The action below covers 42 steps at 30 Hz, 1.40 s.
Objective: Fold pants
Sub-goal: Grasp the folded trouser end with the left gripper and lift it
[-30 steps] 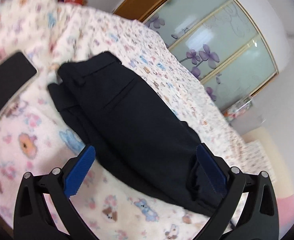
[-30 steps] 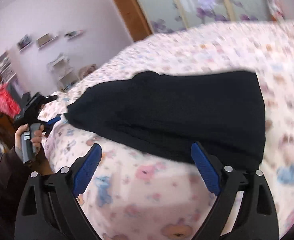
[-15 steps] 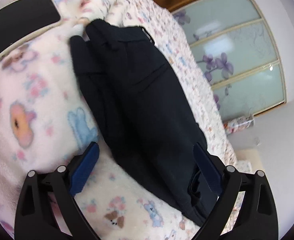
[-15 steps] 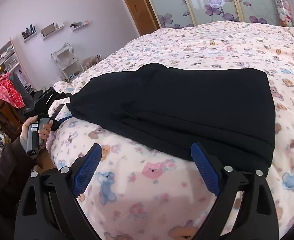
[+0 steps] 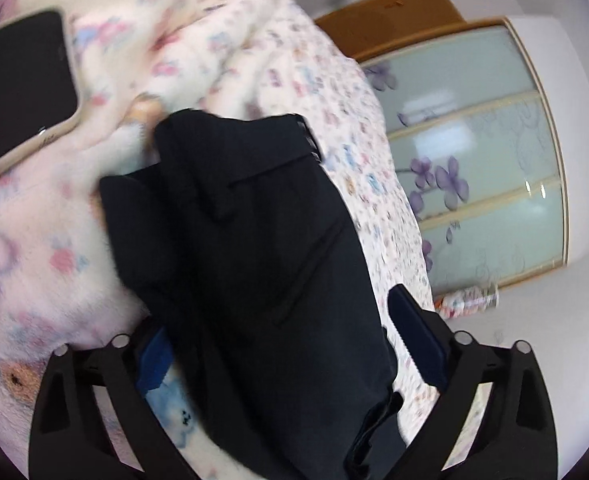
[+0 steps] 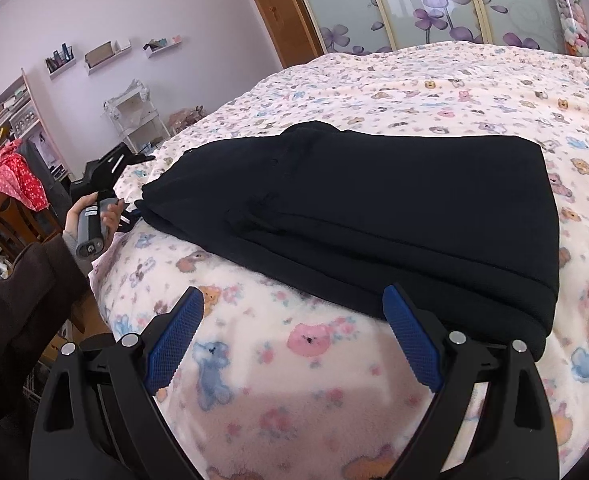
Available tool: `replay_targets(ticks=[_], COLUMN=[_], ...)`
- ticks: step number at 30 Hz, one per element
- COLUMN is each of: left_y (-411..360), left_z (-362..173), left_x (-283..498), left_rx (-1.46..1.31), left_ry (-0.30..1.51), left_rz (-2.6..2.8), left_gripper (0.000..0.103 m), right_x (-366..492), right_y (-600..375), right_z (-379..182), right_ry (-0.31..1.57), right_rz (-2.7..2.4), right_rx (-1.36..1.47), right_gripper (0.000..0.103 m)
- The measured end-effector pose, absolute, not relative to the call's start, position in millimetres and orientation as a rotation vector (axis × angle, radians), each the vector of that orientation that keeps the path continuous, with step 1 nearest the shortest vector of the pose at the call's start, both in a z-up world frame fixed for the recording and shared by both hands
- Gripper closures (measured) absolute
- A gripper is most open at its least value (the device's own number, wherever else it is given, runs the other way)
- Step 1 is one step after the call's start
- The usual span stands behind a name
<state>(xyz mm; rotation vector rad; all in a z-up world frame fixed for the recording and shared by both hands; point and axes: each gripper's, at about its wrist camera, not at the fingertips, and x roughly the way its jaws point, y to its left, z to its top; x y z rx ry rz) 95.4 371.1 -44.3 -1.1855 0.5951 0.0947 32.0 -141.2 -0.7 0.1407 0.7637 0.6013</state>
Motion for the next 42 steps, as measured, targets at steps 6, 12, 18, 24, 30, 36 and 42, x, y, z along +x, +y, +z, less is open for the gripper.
replay_targets(ticks=[6,12,18,24,30,36,42], left_y=[371.8,362.2,306.4,204.1,72.1,-52.9,-112.8], left_z=[-47.9,-26.0,47.3,114.4,139.4,92.0,-11.0], left_x=[101.8,93.1,103.3,112.6,108.4,89.3,94.3], left_rx=[-1.229,-1.042,-0.675,-0.322,-0.044,0.117,0.166], left_ry=[0.686,0.716,0.624,0.519,0.435,0.482,0.745], left_rz=[0.245,0.306,0.327,0.224,-0.005,-0.273,-0.390], left_gripper=[0.062,0.089,0.092,0.092,0.092,0.092,0.092], right_x=[27.3,23.1,24.4,31.8,29.3,32.4,38.9], right_y=[-138.3,-140.4,-164.2,-212.7,-259.3,-305.4,-321.3], right_z=[2.3,10.3,26.1,40.0,51.6,43.9,29.2], right_ry=[0.747,0.716,0.650,0.589,0.494,0.478,0.541], right_rz=[0.609,0.612,0.552,0.384,0.218,0.081,0.054], right_rx=[0.130,0.146,0.233,0.380,0.467,0.625,0.705], right_gripper=[0.010,0.010,0.010,0.010,0.009,0.009,0.009])
